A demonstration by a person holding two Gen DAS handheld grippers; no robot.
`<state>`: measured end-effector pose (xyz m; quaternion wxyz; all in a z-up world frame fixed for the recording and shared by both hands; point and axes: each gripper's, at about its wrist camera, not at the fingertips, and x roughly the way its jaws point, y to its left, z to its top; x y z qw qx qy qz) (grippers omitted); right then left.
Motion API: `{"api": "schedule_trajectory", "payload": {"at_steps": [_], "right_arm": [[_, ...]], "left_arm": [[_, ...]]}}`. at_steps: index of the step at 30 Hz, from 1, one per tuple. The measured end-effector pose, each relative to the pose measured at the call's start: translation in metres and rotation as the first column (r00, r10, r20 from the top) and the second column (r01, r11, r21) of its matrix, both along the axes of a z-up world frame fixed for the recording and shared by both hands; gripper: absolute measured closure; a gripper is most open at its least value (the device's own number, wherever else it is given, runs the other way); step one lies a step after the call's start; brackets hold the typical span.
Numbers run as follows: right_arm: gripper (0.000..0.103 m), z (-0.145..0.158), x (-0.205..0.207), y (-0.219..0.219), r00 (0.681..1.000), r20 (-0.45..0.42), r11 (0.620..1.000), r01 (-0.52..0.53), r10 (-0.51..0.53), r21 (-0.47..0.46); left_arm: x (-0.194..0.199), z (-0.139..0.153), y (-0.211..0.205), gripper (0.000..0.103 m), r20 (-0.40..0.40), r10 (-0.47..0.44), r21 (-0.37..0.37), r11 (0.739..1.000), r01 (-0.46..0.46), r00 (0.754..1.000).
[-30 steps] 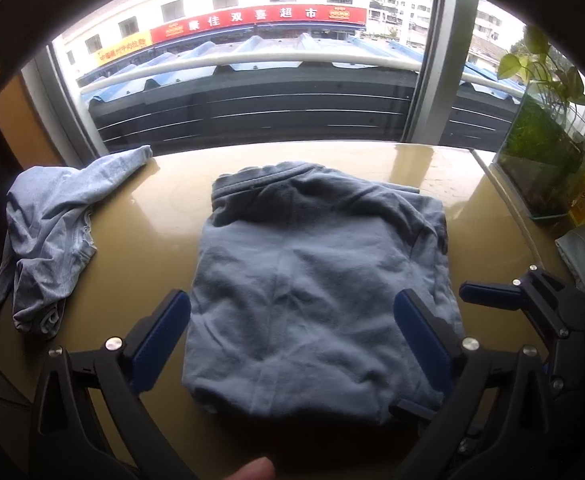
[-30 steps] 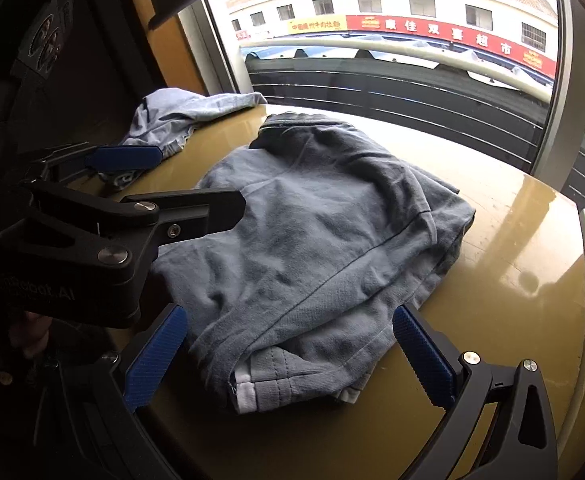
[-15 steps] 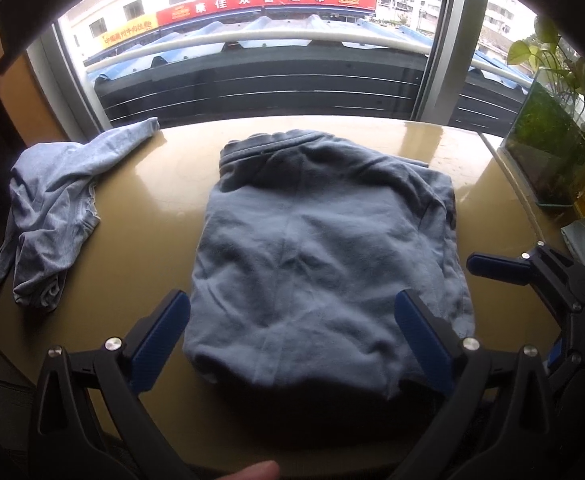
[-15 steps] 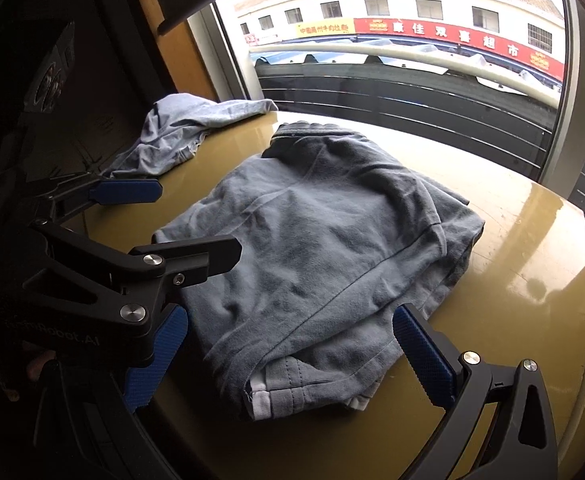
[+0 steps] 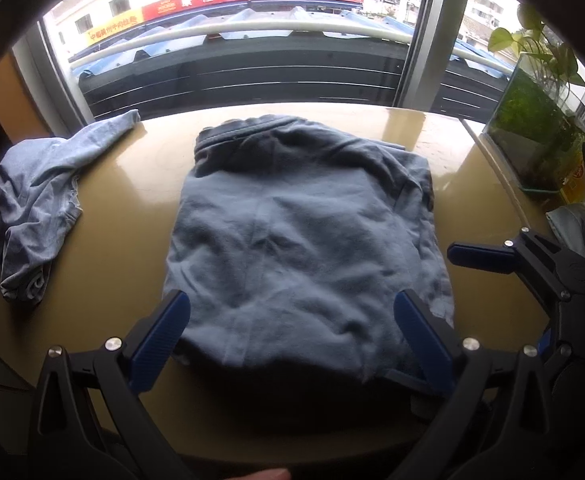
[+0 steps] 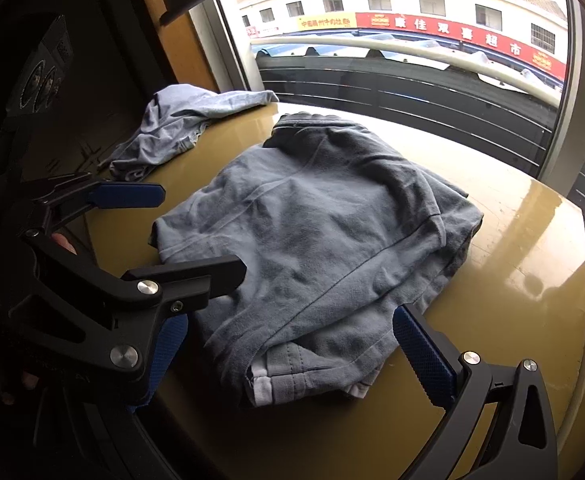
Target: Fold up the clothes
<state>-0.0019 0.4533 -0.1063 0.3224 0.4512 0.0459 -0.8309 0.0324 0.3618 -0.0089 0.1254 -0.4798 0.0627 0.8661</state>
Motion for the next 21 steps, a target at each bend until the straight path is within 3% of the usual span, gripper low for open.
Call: {"api": "schedule_trajectory", "payload": {"at_steps": [17,21], "right_arm": [[0.0,-0.002,0.01,0.009,0.999,0.035,1.0,0.014,-0.013,-0.015],[0.0,-0.003,0.012,0.01,0.999,0.038,1.0,0.008,-0.007,-0.007]], "left_arm": [[0.007,-0.004,0.009,0.001,0.023,-0.062,0.017,0.998,0.062,0.998],[0.003,-0.011,0.008,0.001,0.099,-0.078,0.062,0.995,0.072,0.992]]}}
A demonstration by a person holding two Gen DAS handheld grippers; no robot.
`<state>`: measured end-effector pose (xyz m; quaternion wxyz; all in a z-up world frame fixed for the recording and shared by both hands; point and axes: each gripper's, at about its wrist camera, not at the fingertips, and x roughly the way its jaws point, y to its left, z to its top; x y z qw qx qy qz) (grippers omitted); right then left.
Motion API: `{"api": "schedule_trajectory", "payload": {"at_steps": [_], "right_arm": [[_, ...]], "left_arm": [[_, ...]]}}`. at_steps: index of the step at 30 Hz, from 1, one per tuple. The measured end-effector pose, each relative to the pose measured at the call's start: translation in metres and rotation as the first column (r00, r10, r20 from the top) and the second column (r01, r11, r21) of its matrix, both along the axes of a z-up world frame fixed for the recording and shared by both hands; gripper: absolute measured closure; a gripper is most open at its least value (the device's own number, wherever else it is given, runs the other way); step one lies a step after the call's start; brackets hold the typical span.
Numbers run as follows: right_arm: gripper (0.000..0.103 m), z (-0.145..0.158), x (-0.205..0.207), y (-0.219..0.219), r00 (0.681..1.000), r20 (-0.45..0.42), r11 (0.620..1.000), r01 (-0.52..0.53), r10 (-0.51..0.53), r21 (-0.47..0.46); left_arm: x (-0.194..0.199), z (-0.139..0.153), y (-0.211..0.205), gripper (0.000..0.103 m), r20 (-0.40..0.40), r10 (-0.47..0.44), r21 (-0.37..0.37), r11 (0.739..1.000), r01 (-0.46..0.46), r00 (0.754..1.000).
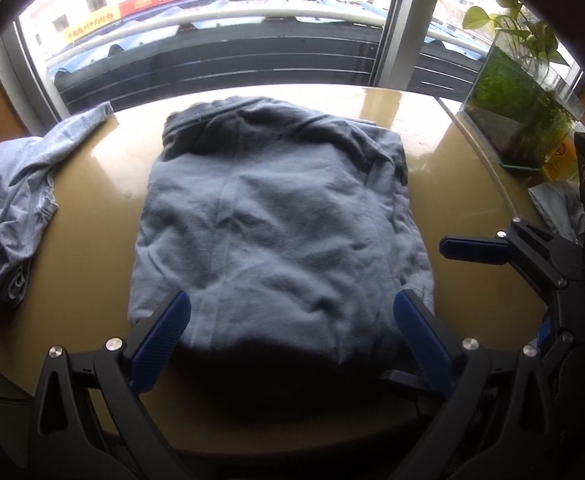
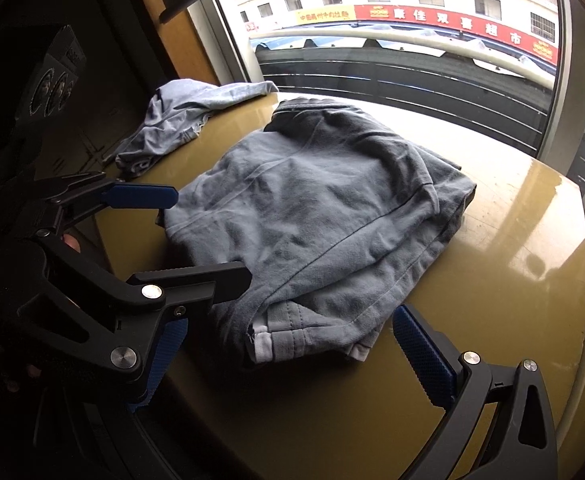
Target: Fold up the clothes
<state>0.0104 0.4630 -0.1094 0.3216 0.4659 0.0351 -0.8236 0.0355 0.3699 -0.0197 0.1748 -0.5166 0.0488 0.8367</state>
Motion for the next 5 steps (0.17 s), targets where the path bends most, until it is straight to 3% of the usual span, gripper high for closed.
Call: {"api": "schedule_trajectory", "payload": {"at_steps": [2,5], "right_arm": [[0.0,0.0,0.0012,0.0017,1.0,-0.002,1.0,0.01,-0.01,0.003],[0.0,-0.0007,0.0023,0.0045,1.0,0.01,1.0,0.011,-0.011,-0.004]], "left_arm": [[-0.0025,-0.0053,-0.0011,0.001,0.054,-0.005,0.021,1.0,0.004,0.999],[-0.0028,-0.006,-0.0011,0.001,0.046,0.004,-0.016,1.0,-0.003,0.999]]}}
